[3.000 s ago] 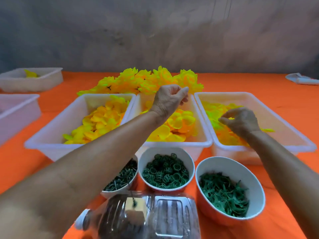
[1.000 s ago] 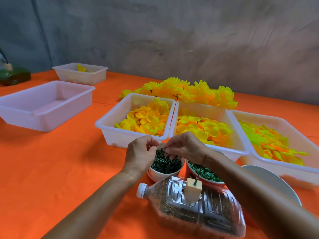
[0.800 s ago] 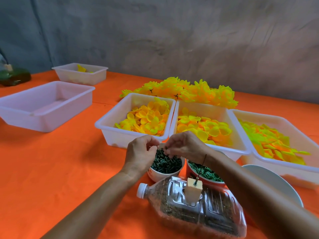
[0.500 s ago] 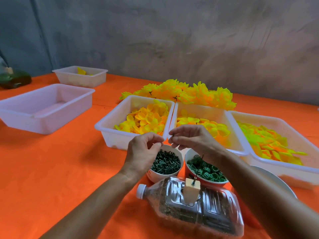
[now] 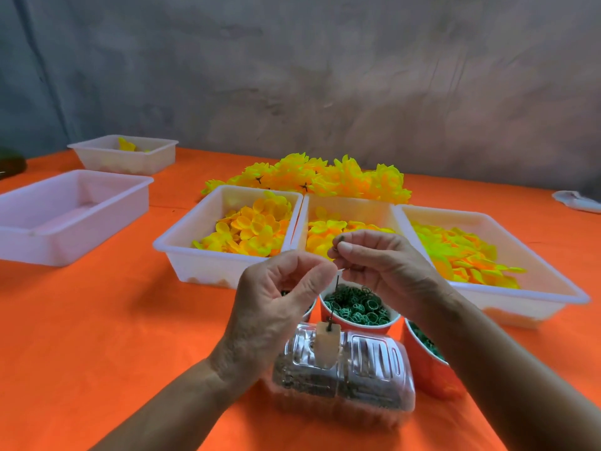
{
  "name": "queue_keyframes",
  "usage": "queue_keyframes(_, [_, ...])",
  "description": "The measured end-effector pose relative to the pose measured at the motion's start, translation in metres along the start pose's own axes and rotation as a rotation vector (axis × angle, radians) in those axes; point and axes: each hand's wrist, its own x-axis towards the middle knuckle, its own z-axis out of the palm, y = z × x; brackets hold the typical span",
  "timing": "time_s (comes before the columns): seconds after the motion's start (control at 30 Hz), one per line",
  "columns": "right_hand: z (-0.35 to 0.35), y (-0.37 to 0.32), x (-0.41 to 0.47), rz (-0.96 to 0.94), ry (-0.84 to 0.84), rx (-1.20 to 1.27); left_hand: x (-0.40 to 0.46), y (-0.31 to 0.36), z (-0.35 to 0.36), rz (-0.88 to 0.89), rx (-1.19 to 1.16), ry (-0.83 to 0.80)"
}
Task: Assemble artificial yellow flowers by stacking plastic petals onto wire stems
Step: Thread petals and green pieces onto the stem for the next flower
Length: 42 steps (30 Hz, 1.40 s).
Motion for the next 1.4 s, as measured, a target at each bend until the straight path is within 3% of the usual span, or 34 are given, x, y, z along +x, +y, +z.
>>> queue_keyframes(0.17, [0.006,-0.005,-0.019,-0.009,-0.005,0.16,-0.006,-0.002,0.011,0.054,0.097,0.072])
queue_keyframes(0.43, [0.014,0.002,-0.036,-0.01,0.013,0.307,-0.007,0.001,0.022,-0.018,-0.024,0.163])
queue_keyframes(1.4, [0.04,0.01,-0.046,-0.022,0.211,0.119,-0.009,0.0,0.026,-0.118,-0.131,0.182])
